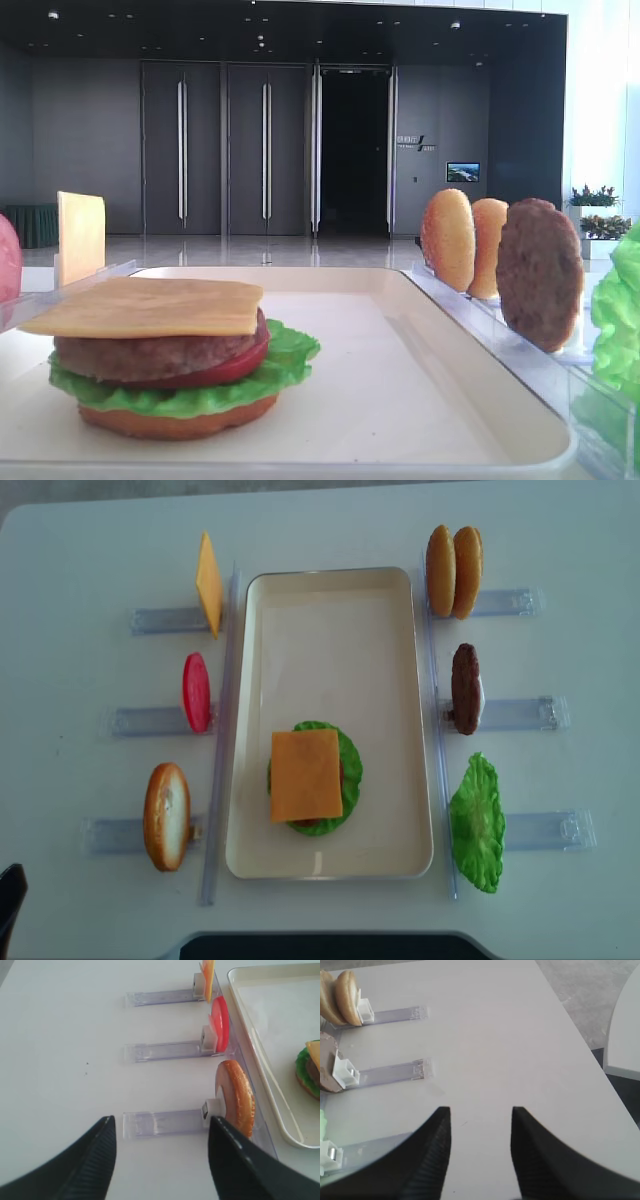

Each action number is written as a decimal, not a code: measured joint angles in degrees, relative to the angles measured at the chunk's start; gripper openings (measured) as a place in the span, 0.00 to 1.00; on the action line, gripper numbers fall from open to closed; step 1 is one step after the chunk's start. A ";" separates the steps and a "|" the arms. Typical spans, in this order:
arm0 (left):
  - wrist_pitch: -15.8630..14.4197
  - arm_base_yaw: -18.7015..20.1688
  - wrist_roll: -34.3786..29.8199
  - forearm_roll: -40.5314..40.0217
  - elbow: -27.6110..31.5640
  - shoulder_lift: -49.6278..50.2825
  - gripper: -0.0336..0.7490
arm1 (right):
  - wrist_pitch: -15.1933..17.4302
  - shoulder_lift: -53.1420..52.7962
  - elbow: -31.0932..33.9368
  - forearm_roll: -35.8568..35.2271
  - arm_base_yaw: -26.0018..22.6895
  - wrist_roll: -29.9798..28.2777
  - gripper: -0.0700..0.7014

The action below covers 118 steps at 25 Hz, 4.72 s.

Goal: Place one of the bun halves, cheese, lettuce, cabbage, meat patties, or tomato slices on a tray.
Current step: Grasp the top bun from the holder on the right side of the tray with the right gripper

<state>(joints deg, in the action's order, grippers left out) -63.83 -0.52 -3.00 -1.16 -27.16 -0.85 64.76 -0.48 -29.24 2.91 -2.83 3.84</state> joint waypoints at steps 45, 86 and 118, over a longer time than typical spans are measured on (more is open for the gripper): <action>0.06 0.00 0.00 -0.80 0.00 0.00 0.62 | 0.57 86.99 -53.05 -14.38 0.00 -11.53 0.45; 0.06 0.00 0.00 -0.84 0.00 0.00 0.62 | 0.53 108.33 -69.65 -9.89 24.53 7.41 0.60; 0.06 0.00 0.00 -0.84 0.00 0.00 0.62 | -1.69 118.42 -73.52 -9.59 23.33 3.69 0.60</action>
<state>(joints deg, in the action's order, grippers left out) -63.76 -0.52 -3.00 -2.00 -27.16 -0.85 63.08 117.93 -102.76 -6.68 20.50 7.53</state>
